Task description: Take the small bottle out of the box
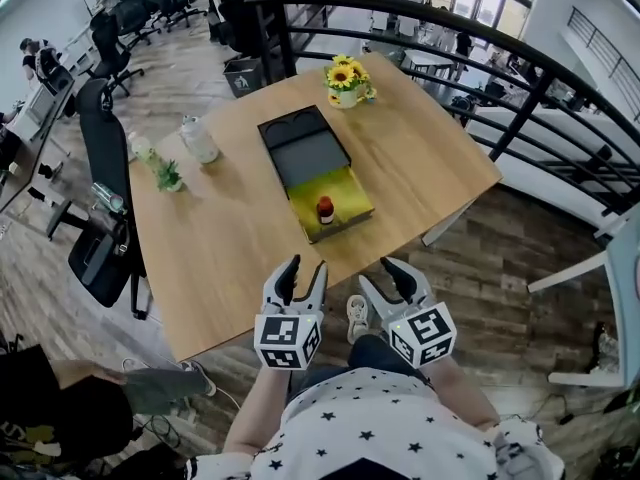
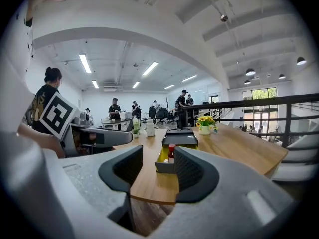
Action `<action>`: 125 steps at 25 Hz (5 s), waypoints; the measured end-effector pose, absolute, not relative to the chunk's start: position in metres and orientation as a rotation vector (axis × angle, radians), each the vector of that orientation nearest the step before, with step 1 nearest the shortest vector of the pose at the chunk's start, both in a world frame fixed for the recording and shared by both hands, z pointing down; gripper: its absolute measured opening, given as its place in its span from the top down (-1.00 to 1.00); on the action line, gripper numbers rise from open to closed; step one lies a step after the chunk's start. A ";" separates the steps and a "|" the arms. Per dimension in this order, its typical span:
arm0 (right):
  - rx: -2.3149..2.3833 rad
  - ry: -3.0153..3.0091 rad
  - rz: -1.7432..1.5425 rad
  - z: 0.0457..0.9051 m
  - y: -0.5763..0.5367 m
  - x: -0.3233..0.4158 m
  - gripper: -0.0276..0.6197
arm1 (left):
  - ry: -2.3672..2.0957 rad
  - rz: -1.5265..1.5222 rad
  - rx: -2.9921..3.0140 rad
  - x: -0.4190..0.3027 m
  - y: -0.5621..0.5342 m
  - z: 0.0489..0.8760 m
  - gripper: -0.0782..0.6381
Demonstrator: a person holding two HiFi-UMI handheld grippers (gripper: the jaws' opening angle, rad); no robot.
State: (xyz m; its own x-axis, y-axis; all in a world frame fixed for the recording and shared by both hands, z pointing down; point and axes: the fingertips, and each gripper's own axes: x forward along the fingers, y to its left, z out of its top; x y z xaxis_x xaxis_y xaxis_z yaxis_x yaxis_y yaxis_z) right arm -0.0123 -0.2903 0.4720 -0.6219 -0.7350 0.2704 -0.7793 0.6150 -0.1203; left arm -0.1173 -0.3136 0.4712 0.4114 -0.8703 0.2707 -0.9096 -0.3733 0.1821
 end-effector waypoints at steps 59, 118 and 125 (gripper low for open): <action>1.056 -2.649 0.474 0.506 -0.467 0.006 0.36 | -1.678 0.637 2.110 -0.093 -0.489 0.589 0.39; 1.473 -2.607 0.219 0.453 -0.185 0.008 0.89 | -1.720 0.239 2.388 -0.125 -0.204 0.437 0.39; 1.465 -2.616 0.204 0.446 -0.162 0.006 0.89 | -1.717 0.209 2.396 -0.127 -0.177 0.427 0.39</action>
